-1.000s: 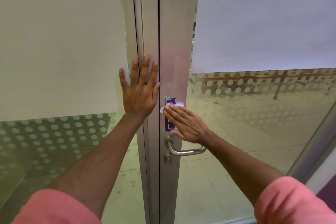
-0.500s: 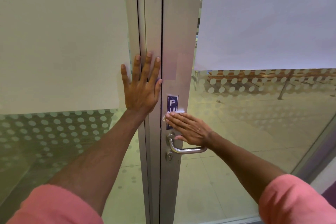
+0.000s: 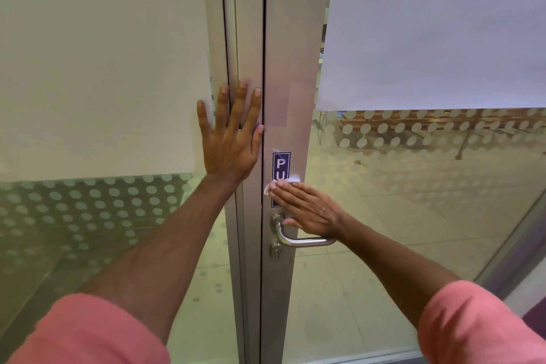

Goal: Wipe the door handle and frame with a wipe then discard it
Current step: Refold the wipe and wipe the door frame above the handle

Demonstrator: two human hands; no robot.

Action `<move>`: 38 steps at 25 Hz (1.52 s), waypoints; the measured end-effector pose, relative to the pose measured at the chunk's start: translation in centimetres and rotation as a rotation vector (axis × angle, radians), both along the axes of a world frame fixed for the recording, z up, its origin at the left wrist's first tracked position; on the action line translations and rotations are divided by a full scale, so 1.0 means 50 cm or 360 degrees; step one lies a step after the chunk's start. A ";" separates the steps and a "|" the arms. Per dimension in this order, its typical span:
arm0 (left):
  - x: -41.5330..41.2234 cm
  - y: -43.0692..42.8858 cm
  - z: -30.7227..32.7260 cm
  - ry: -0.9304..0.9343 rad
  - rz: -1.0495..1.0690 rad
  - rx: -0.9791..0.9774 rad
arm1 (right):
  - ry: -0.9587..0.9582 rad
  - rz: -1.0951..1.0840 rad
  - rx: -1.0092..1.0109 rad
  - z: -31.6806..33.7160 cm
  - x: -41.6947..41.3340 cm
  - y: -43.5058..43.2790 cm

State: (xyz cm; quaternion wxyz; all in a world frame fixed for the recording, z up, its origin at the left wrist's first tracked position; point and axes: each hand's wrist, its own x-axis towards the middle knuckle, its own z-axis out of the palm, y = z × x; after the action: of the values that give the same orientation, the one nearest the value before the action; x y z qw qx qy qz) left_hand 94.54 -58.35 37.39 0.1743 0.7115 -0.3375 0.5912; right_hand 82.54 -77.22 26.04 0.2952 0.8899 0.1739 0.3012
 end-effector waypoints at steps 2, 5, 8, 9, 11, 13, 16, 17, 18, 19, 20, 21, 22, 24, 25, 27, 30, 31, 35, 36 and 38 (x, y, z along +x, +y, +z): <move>0.002 0.001 0.000 -0.0001 0.0011 0.0003 | 0.0021 0.0013 -0.0051 -0.001 0.002 -0.009; -0.001 0.002 0.000 -0.0008 0.0000 0.0000 | -0.0139 -0.0020 -0.0014 0.048 0.020 -0.002; -0.001 0.001 0.001 0.0016 -0.0008 0.0002 | -0.0362 -0.0066 0.0163 0.124 0.046 0.013; 0.000 0.002 0.000 0.0019 -0.0009 -0.0001 | -0.0395 -0.0073 0.0212 0.131 0.050 0.020; 0.002 0.003 -0.001 0.0005 0.0000 -0.0007 | -0.0399 -0.0077 0.0302 0.116 0.051 0.033; -0.001 0.002 -0.001 0.0000 0.0003 -0.0006 | -0.0247 -0.0067 0.0277 0.068 0.040 0.033; 0.001 0.001 -0.002 -0.0007 0.0025 0.0005 | -0.0037 -0.0085 0.0074 -0.005 0.012 0.025; 0.001 0.001 -0.001 -0.0015 0.0038 0.0005 | -0.0018 -0.0085 0.0049 -0.008 0.011 0.020; 0.002 0.002 -0.001 -0.0012 0.0042 0.0008 | -0.0016 -0.0077 0.0050 -0.003 0.014 0.019; 0.003 0.002 -0.001 -0.0010 0.0037 0.0009 | -0.0055 -0.0078 0.0064 0.013 0.019 0.022; 0.003 0.002 -0.002 -0.0011 0.0035 0.0008 | -0.0147 -0.0084 0.0099 0.037 0.028 0.027; 0.003 0.002 -0.003 -0.0012 0.0031 0.0011 | -0.0257 -0.0088 0.0169 0.069 0.040 0.032; 0.000 0.000 -0.003 -0.0012 0.0024 0.0010 | -0.0357 -0.0083 0.0250 0.102 0.052 0.034; -0.001 0.001 0.000 -0.0001 0.0011 0.0005 | -0.0515 -0.0073 0.0371 0.146 0.073 0.044; -0.001 0.003 0.000 0.0005 0.0008 0.0004 | -0.0552 -0.0074 0.0415 0.151 0.077 0.053; -0.002 0.003 -0.001 -0.0014 0.0028 0.0011 | -0.0536 -0.0055 0.0438 0.128 0.075 0.059; -0.003 0.002 0.002 -0.0004 0.0035 0.0018 | -0.0321 -0.0102 0.0309 0.046 0.047 0.059; -0.003 0.002 0.002 -0.0009 0.0035 0.0017 | -0.0233 -0.0121 0.0278 0.020 0.037 0.055; 0.001 0.003 0.000 -0.0020 0.0050 0.0018 | -0.0111 -0.0085 0.0148 -0.011 0.024 0.036; 0.001 0.002 -0.001 -0.0026 0.0052 0.0021 | -0.0141 -0.0087 0.0135 -0.003 0.024 0.032; 0.000 0.001 -0.001 -0.0032 0.0057 0.0026 | -0.0290 -0.0127 0.0220 0.027 0.029 0.031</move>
State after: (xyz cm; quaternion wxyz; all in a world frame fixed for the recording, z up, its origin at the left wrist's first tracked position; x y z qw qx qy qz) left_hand 94.54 -58.31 37.36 0.1546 0.7129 -0.3311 0.5985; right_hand 84.01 -75.69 27.42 0.2596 0.8832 0.0895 0.3802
